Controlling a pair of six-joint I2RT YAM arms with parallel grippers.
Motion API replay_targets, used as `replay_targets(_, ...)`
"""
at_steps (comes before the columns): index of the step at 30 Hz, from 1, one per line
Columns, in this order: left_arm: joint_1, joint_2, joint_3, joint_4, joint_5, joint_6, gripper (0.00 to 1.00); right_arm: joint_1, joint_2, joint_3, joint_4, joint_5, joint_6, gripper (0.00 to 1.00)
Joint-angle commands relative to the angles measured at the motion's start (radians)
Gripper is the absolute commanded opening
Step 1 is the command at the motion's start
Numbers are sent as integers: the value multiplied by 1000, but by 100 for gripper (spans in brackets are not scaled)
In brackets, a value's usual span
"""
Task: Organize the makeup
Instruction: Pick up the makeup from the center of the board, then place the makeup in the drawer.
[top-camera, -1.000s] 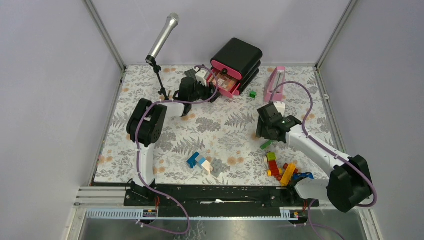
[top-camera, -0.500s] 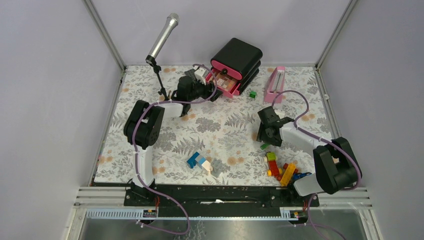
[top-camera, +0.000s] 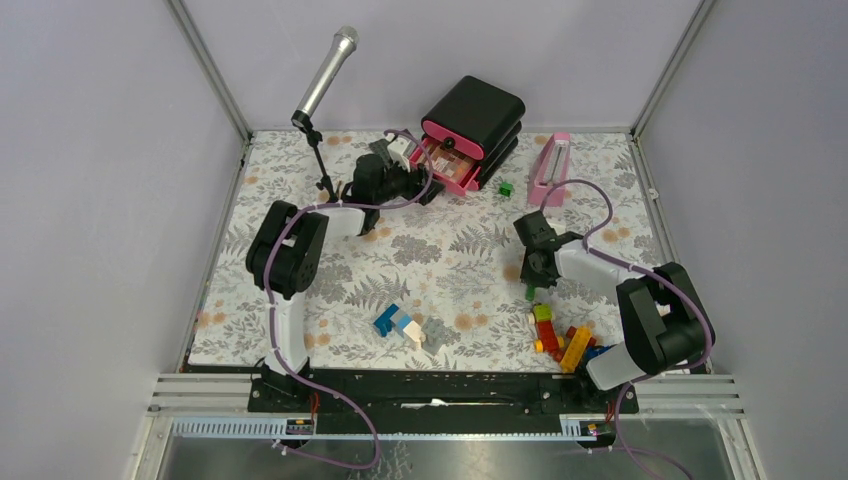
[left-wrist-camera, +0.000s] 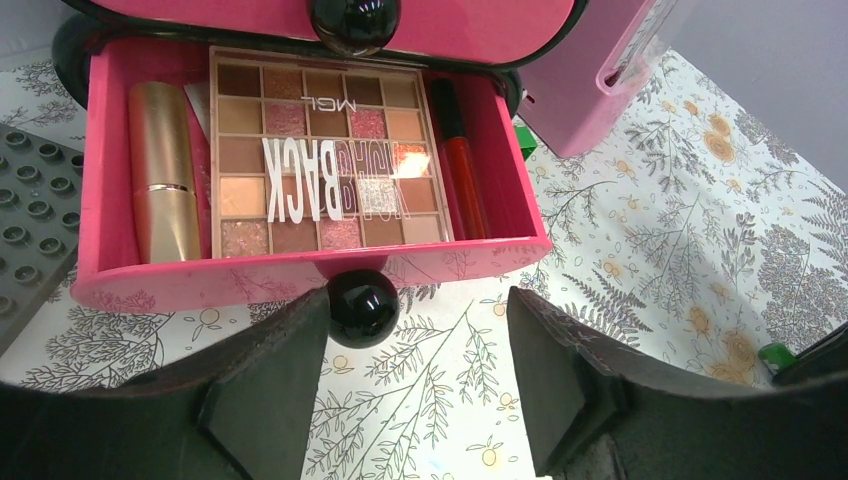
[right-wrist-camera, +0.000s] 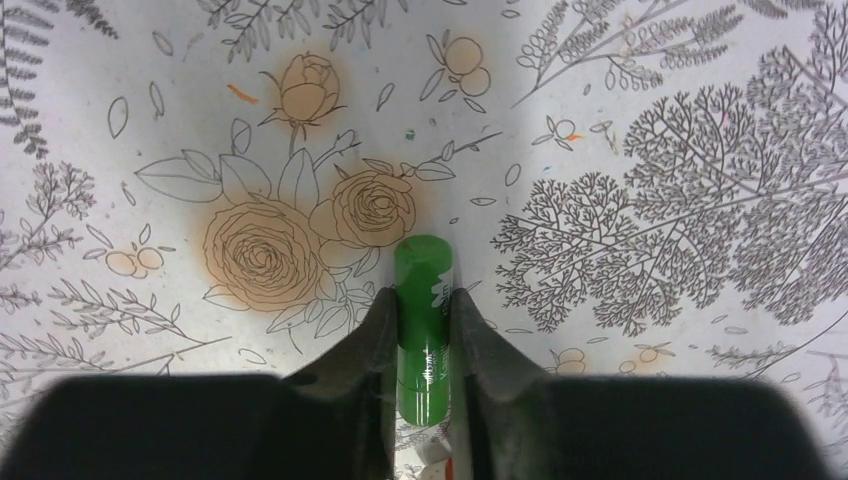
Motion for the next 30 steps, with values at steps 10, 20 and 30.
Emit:
replay_targets(10, 7, -139, -74, 41, 1, 60, 68, -3, -110, 227, 218, -295, -292, 2)
replay_targets(20, 26, -192, -144, 41, -52, 66, 68, 3, 137, 549, 367, -593, -568, 3)
replay_targets(30, 49, -222, -160, 2, -53, 89, 68, 49, 458, 984, 182, -614, -1011, 6)
